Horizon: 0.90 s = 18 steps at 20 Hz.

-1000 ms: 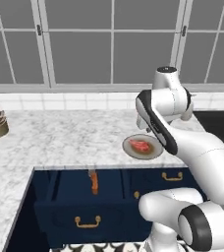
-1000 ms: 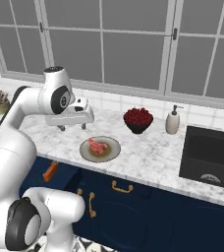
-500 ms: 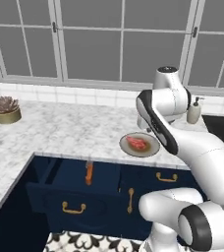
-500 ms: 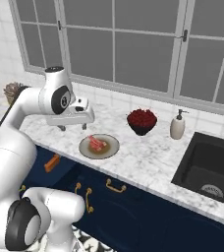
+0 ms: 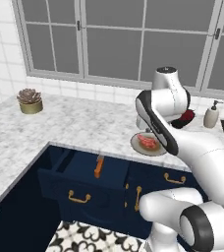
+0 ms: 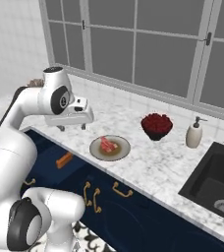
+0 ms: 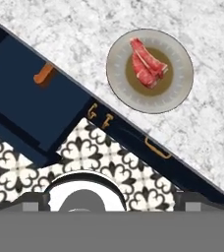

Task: Pick up the knife from the drawer and place it on the cutting board. Then place the meat from the plate to the cutting board.

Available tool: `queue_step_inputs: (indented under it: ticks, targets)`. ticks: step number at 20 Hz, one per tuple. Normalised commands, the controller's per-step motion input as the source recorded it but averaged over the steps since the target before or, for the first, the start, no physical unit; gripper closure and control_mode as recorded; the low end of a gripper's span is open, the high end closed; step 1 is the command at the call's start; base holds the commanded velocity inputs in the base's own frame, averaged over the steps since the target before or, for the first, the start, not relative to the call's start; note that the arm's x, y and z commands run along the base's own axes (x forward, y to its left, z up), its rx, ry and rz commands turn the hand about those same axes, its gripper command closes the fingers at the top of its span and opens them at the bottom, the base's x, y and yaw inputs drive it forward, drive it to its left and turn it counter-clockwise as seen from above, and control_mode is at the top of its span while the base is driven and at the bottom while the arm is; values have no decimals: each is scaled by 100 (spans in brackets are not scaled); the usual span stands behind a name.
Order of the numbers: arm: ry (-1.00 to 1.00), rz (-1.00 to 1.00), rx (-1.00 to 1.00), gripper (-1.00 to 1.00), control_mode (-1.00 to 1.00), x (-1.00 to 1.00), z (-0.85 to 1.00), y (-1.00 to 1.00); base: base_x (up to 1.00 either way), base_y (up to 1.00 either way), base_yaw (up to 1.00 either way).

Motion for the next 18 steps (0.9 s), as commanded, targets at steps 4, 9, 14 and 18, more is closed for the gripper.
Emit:
queue_step_inputs:
  ticks: [4, 9, 14, 18]
  targets:
    - [0, 0, 0, -100, 100, 0, 0, 0, 16, -42, 21]
    - [0, 0, 0, -100, 100, 0, 0, 0, 24, -46, 18]
    - [0, 0, 0, -100, 100, 0, 0, 0, 8, -38, 18]
    - [3, 4, 0, -100, -100, -10, -11, 11, -18, 5, 3]
